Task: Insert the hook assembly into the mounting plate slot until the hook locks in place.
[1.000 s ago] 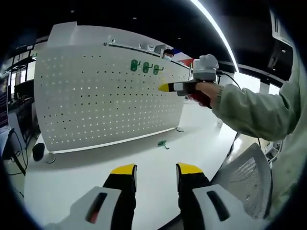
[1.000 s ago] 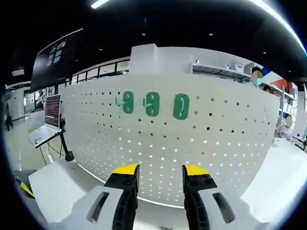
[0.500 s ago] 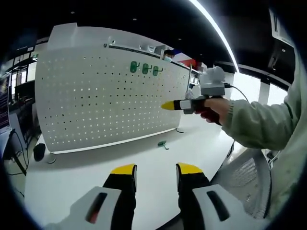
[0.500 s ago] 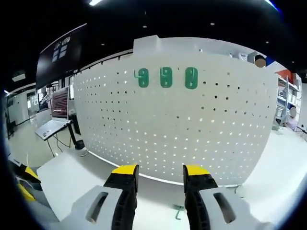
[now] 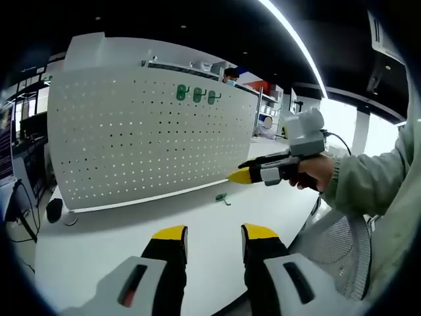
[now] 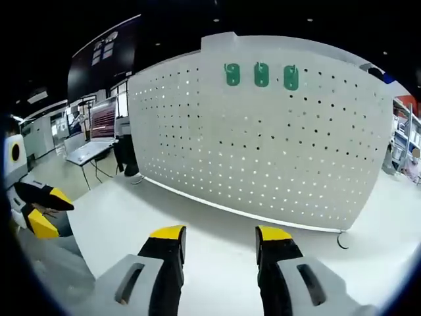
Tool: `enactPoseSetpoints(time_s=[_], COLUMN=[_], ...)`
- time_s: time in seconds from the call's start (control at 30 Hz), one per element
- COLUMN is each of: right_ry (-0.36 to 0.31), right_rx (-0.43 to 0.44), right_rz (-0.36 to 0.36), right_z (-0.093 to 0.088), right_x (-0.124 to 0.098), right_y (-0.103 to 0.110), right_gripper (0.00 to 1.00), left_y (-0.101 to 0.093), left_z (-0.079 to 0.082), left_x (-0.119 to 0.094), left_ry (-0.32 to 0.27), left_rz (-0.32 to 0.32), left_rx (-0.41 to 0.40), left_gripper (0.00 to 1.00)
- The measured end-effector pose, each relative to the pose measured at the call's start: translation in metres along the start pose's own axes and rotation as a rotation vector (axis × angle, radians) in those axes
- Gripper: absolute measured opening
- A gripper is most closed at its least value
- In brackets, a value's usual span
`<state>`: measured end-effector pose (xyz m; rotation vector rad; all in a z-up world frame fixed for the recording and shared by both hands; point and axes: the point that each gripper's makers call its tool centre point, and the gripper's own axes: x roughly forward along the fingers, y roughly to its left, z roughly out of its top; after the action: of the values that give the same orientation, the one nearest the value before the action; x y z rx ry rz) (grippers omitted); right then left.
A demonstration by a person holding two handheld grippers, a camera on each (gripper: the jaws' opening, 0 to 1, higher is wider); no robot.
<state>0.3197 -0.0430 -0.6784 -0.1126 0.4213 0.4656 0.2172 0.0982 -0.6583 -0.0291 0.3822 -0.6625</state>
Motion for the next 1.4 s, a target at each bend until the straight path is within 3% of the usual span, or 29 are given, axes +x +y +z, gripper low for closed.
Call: enactPoseSetpoints(time_s=[0.53,1.07,1.4], right_ry=[0.065,0.066,0.040], right_rx=[0.037,0.101,0.124], right_rz=[0.060,0.062,0.047], right_z=[-0.040,-0.056,-0.046], right_x=[-0.040,-0.071,-0.080], right_y=[0.023,0.028,0.027], right_gripper=[0.44,0.44,0.44], left_y=[-0.008,-0.014,-0.019], left_z=[-0.003,-0.004,0.006], left_x=[0.001,0.016,0.034], left_ry=[0.019,0.045,0.053], left_rz=[-0.009,-0.039,-0.090], left_rx=[0.015,0.049,0.082], left_gripper=[0.34,0.34,0.34])
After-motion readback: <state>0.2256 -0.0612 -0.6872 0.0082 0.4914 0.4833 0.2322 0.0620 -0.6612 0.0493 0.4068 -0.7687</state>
